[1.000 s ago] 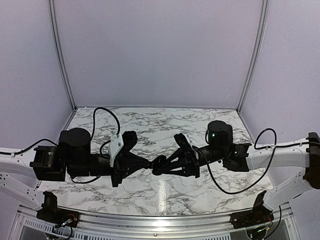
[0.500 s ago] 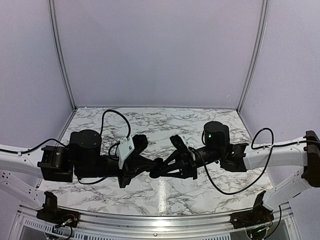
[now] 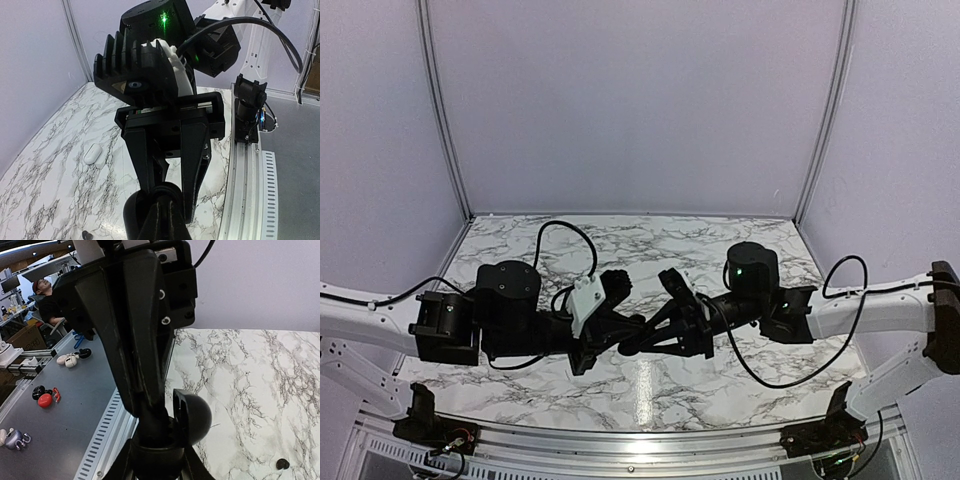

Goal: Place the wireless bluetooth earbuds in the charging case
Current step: Place the right earbud in the right side groove of the charging case.

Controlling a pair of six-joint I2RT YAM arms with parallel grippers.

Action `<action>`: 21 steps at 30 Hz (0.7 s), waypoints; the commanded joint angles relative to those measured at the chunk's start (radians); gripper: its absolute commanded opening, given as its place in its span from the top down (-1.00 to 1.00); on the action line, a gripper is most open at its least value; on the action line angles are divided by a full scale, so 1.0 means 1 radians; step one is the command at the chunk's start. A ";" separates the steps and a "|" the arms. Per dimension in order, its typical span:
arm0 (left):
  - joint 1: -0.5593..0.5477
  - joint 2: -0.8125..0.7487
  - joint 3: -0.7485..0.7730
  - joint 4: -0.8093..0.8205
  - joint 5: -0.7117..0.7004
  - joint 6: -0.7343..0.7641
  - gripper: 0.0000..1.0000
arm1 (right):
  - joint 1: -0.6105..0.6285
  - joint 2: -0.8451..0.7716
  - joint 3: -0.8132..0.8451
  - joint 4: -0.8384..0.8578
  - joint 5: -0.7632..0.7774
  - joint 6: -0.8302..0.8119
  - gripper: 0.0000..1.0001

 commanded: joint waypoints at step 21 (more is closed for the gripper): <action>-0.009 0.015 0.068 -0.029 0.006 0.011 0.50 | 0.015 -0.063 0.012 0.030 0.017 -0.011 1.00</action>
